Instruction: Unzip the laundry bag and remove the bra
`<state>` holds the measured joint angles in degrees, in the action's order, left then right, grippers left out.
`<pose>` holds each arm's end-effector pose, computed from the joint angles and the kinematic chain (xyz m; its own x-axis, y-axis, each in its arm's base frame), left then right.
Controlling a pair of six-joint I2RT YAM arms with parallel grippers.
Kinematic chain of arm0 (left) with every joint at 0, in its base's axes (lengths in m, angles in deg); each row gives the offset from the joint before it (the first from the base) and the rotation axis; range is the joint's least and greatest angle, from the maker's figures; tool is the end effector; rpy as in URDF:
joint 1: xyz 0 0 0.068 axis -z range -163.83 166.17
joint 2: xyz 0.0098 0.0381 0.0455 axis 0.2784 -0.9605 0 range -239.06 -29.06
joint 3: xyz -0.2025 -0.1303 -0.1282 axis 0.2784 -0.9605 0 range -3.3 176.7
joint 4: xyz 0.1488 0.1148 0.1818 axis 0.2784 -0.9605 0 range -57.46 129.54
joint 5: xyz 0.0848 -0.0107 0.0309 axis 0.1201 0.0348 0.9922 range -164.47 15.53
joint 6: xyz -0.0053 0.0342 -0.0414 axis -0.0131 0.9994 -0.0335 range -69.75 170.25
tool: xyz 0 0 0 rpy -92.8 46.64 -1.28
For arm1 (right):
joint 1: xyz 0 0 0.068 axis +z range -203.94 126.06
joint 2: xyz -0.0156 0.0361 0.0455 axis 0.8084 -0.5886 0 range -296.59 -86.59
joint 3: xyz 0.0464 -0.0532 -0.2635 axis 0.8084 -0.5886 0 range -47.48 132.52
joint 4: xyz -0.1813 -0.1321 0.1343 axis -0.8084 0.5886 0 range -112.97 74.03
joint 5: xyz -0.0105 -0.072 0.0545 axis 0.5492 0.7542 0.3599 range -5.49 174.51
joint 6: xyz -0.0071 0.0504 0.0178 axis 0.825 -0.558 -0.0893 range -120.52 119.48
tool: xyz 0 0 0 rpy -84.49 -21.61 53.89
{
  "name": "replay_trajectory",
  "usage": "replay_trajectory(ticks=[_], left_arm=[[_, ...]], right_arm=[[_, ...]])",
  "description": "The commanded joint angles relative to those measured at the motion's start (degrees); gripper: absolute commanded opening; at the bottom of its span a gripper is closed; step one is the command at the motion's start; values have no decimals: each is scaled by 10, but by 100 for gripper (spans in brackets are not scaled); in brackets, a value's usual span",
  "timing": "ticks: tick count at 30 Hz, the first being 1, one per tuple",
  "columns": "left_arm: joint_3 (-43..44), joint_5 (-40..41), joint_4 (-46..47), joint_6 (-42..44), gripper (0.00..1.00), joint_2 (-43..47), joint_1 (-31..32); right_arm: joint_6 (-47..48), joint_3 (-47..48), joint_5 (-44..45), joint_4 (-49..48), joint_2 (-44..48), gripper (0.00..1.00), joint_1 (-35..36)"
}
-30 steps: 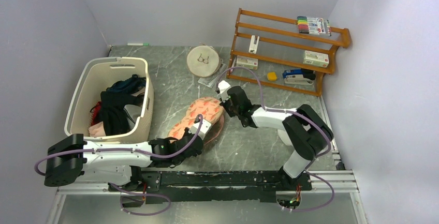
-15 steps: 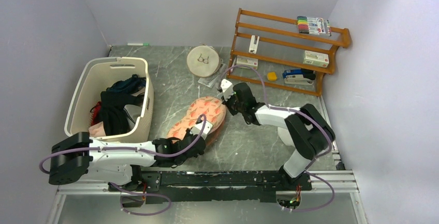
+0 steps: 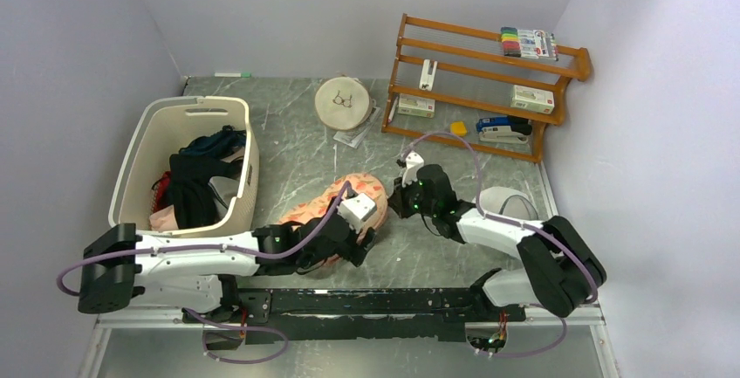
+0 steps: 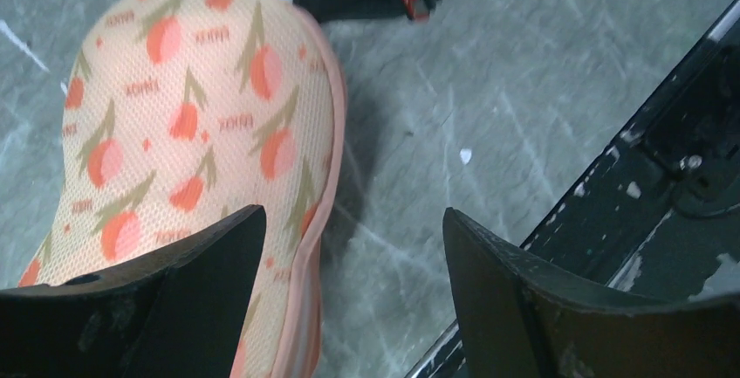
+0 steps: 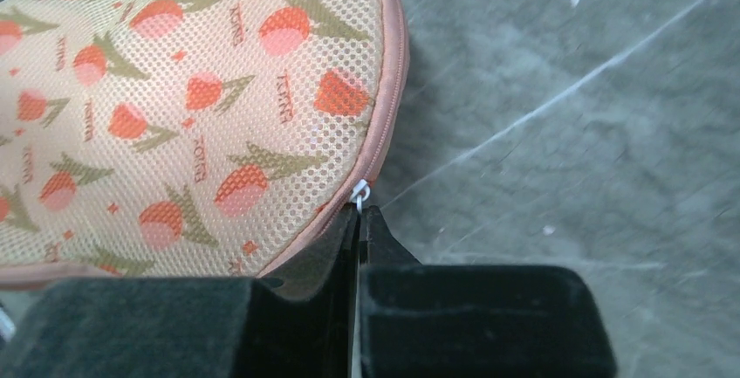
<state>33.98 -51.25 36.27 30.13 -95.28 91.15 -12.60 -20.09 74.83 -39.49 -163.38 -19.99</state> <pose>0.0777 -0.2352 0.2321 -0.4053 0.2907 -0.8667 0.7048 0.7032 -0.0936 0.2093 0.1480 0.1642 -0.5801 -0.1419 -0.8021 -0.5586 0.7859 0.2650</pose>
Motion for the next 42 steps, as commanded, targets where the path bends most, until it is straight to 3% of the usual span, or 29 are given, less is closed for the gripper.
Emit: replay_trajectory(ticks=[1, 7, 16, 22, 29, 42], left_arm=[[61, 3, 33, 6, 86, -63, 2], [150, 44, 1, 5, 85, -177, 3], [176, 73, 2, -15, 80, -265, 3], [214, 152, -63, -25, 75, -322, 6], [212, 173, -76, -21, 42, -317, 8], [117, 138, -19, 40, 12, -212, 39]], right_arm=[[-86, -28, -32, -37, 33, 0, 1], [-120, -78, -56, -55, 88, 0, 6], [-154, -150, -73, -60, 195, 0, 12], [-160, -167, -87, -48, 236, 0, 14], [-152, -171, -89, -35, 251, 0, 15], [-97, -125, -29, -19, 176, 0, 14]])
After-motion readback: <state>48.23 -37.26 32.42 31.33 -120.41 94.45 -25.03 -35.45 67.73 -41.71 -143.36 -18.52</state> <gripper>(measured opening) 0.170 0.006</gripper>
